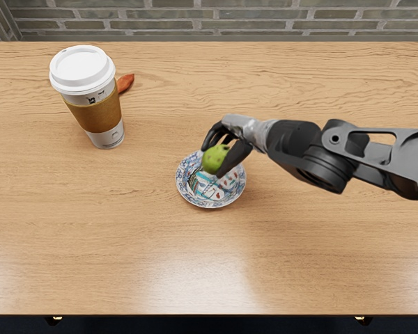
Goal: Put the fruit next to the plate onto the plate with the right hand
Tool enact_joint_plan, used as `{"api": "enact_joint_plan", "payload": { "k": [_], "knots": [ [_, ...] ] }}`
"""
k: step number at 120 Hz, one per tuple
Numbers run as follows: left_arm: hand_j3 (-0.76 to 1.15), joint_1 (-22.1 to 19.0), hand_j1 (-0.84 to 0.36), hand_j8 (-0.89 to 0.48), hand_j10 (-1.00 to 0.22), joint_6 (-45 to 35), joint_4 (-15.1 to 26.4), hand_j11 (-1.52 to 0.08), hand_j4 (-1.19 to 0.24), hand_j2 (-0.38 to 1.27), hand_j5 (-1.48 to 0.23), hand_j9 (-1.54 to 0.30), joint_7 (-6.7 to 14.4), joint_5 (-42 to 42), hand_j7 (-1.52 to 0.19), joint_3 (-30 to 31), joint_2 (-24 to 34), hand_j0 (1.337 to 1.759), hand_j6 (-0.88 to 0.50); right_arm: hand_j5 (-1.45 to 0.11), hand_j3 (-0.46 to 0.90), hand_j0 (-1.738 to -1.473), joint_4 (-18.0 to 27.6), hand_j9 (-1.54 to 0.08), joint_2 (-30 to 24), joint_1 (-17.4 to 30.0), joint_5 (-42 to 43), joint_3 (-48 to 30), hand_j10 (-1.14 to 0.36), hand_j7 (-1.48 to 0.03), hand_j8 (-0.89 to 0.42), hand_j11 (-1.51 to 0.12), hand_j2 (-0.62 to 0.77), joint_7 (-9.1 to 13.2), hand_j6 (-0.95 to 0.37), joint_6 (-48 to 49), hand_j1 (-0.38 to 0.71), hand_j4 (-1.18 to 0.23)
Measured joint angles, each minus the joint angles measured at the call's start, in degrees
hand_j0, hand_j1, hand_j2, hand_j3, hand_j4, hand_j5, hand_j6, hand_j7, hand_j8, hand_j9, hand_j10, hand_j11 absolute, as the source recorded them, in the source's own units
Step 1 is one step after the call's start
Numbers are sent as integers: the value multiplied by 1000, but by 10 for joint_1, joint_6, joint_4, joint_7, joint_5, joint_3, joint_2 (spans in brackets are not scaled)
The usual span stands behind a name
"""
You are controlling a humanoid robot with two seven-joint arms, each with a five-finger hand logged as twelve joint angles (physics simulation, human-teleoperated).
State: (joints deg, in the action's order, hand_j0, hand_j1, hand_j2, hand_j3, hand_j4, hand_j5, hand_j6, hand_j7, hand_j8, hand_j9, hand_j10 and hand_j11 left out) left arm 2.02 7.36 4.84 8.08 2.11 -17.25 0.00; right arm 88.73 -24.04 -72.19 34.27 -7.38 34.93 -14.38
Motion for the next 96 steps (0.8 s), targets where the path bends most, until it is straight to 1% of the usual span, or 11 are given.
{"api": "enact_joint_plan", "payload": {
  "k": [15, 24, 31, 39, 49, 63, 80, 87, 96],
  "knots": [
    [0, 0, 339, -9, -9, 0, 0, -11, -9, 2, -11, -11, 0, 0, -11, 0, 0, 1658, -9, -948, 0, -1658, -15, -944, 13, -1, 1, 0, -577, -889, -349, -956, 218, 0, -402, 0, 282, -647],
    [0, 0, 339, -9, -9, 0, 0, -11, -9, 2, -11, -11, 0, 0, -11, 0, 0, 1658, -9, -669, 0, -1658, -19, -666, 18, -2, 0, 0, -409, -628, -251, -675, 150, 0, -288, 0, 99, -458],
    [0, 0, 339, -9, -9, 0, 0, -11, -9, 2, -11, -11, 0, 0, -11, 0, 0, 1658, -9, -503, 0, -1658, -20, -501, 19, -3, -1, 0, -307, -472, -189, -507, 113, 0, -217, 0, -13, -344],
    [0, 0, 339, -9, -9, 0, 0, -11, -9, 2, -11, -11, 0, 0, -11, 0, 0, 1658, -9, -363, 0, -1658, -20, -361, 20, -4, -3, 0, -222, -341, -136, -366, 82, 1, -157, 0, -107, -248],
    [0, 1, 339, -9, -9, 0, 0, -11, -9, 2, -11, -11, 0, 0, -11, 0, 0, 1658, -9, -241, 0, -1658, -16, -240, 19, -7, -7, -1, -148, -226, -91, -243, 55, 1, -105, 1, -188, -165],
    [0, 1, 339, -9, -9, 0, 0, -11, -9, 2, -11, -11, 0, 0, -11, 0, 0, 1658, -9, -136, 0, -1658, 7, -136, 1, -9, -20, -2, -84, -128, -52, -137, 31, 1, -60, 2, -258, -94],
    [0, 1, 339, -9, -9, 0, 0, -11, -9, 2, -11, -11, 0, 0, -11, 0, 0, 1658, -9, -68, 0, -1658, 40, -68, -37, -5, -65, -30, -42, -64, -27, -69, 16, 1, -31, 8, -304, -47],
    [0, 1, 339, -9, -9, 0, 0, -11, -9, 2, -11, -11, 0, 0, -11, 0, 0, 1658, -9, -51, 0, -1658, 50, -51, -68, 3, -105, -56, -32, -48, -20, -52, 12, 1, -24, 44, -315, -36],
    [0, 1, 339, -9, -9, 0, 0, -11, -9, 2, -11, -11, 0, 0, -11, 0, 0, 1658, -9, -36, 0, -1658, 57, -35, -110, 36, -169, -114, -22, -33, -14, -36, 8, 1, -17, 133, -326, -25]
  ]
}}
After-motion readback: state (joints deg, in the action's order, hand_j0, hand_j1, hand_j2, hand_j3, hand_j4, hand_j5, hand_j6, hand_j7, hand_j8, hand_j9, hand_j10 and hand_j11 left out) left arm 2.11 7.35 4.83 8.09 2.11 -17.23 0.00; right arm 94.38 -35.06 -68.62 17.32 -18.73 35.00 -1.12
